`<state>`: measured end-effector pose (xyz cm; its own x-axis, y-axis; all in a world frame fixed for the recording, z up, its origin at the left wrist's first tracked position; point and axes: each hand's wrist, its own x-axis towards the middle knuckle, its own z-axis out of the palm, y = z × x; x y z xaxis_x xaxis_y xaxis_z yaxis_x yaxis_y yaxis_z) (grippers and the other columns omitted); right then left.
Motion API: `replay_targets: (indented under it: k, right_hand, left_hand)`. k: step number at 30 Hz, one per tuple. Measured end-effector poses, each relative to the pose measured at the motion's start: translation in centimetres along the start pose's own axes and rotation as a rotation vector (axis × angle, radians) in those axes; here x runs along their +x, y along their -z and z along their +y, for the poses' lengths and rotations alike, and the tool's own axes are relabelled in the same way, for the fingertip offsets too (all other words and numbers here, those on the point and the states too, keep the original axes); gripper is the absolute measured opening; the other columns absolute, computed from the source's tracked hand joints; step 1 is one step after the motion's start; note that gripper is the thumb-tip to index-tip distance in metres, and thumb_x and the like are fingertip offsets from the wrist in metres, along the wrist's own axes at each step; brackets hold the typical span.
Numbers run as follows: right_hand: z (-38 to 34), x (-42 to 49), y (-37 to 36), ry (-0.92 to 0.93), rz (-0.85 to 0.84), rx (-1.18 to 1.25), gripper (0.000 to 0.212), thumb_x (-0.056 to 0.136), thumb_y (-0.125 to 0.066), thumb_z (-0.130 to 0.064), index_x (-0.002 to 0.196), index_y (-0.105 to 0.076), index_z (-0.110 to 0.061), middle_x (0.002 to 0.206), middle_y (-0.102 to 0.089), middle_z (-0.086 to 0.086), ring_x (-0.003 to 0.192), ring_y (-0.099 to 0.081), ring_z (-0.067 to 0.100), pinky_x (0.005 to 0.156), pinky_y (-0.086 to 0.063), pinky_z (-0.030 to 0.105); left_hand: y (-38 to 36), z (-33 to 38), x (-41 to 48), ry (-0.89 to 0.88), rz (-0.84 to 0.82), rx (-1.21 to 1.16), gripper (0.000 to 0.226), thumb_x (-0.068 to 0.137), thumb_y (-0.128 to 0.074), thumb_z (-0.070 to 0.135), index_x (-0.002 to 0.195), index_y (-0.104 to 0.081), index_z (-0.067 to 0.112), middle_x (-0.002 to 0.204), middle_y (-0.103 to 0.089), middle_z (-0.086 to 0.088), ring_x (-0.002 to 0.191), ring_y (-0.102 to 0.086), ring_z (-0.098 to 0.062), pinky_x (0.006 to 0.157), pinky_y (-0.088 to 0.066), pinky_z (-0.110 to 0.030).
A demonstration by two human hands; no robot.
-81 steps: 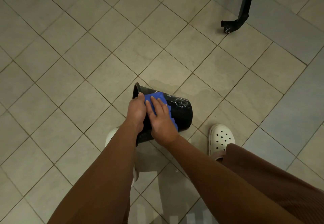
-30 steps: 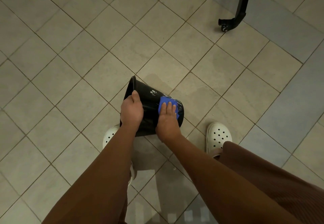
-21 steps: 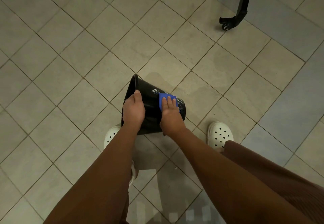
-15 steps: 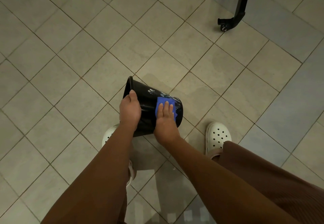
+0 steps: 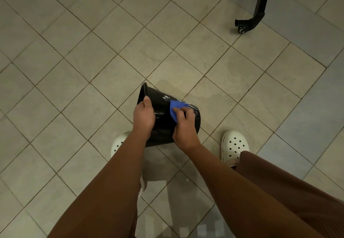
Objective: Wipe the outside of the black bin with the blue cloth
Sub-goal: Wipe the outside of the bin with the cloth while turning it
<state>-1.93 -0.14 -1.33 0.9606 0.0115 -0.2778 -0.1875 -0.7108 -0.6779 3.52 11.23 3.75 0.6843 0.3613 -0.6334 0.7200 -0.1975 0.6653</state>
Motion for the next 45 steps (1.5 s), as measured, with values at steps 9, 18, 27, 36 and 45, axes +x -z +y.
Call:
replay_targets:
  k: [9, 18, 27, 36, 45]
  right_hand:
    - [1.0, 0.3, 0.2, 0.080, 0.007, -0.086, 0.064, 0.077, -0.063, 0.004, 0.137, -0.043, -0.006, 0.136, -0.040, 0.013, 0.127, -0.036, 0.029, 0.111, -0.025, 0.034]
    - [0.0, -0.1, -0.1, 0.159, 0.025, -0.039, 0.060, 0.072, -0.065, 0.006, 0.129, -0.050, -0.002, 0.128, -0.049, 0.016, 0.117, -0.044, 0.032, 0.103, -0.039, 0.044]
    - [-1.3, -0.4, 0.0, -0.038, -0.091, -0.178, 0.080, 0.074, -0.070, -0.012, 0.142, -0.030, -0.010, 0.140, -0.027, 0.011, 0.126, -0.028, 0.028, 0.106, -0.035, 0.038]
    - [0.5, 0.8, 0.8, 0.009, -0.143, -0.249, 0.087, 0.080, -0.067, -0.009, 0.149, -0.014, -0.017, 0.152, -0.015, 0.009, 0.136, -0.018, 0.028, 0.112, -0.024, 0.039]
    - [0.1, 0.5, 0.1, 0.166, -0.064, -0.160, 0.080, 0.071, -0.073, 0.000, 0.142, -0.036, -0.007, 0.143, -0.034, 0.018, 0.130, -0.033, 0.035, 0.110, -0.032, 0.048]
  left_hand:
    - [-0.4, -0.6, -0.2, 0.024, 0.033, -0.042, 0.038, 0.105, -0.029, 0.041, 0.104, -0.057, 0.015, 0.095, -0.064, -0.010, 0.096, -0.063, -0.027, 0.092, -0.051, -0.045]
    - [-0.2, -0.7, -0.1, 0.015, 0.003, -0.021, 0.049, 0.105, -0.028, 0.040, 0.124, -0.059, 0.006, 0.107, -0.065, -0.016, 0.102, -0.063, -0.030, 0.092, -0.052, -0.045]
    - [-0.3, -0.7, -0.2, 0.033, 0.022, -0.052, 0.046, 0.105, -0.029, 0.040, 0.124, -0.057, 0.008, 0.104, -0.063, -0.012, 0.102, -0.061, -0.029, 0.090, -0.050, -0.042]
    - [-0.3, -1.0, 0.5, 0.062, 0.057, -0.110, 0.046, 0.105, -0.030, 0.042, 0.123, -0.057, 0.010, 0.104, -0.064, -0.010, 0.100, -0.062, -0.026, 0.083, -0.049, -0.038]
    - [0.1, -1.0, 0.6, 0.043, 0.062, -0.089, 0.048, 0.105, -0.028, 0.041, 0.127, -0.057, 0.008, 0.107, -0.065, -0.013, 0.101, -0.063, -0.028, 0.084, -0.050, -0.040]
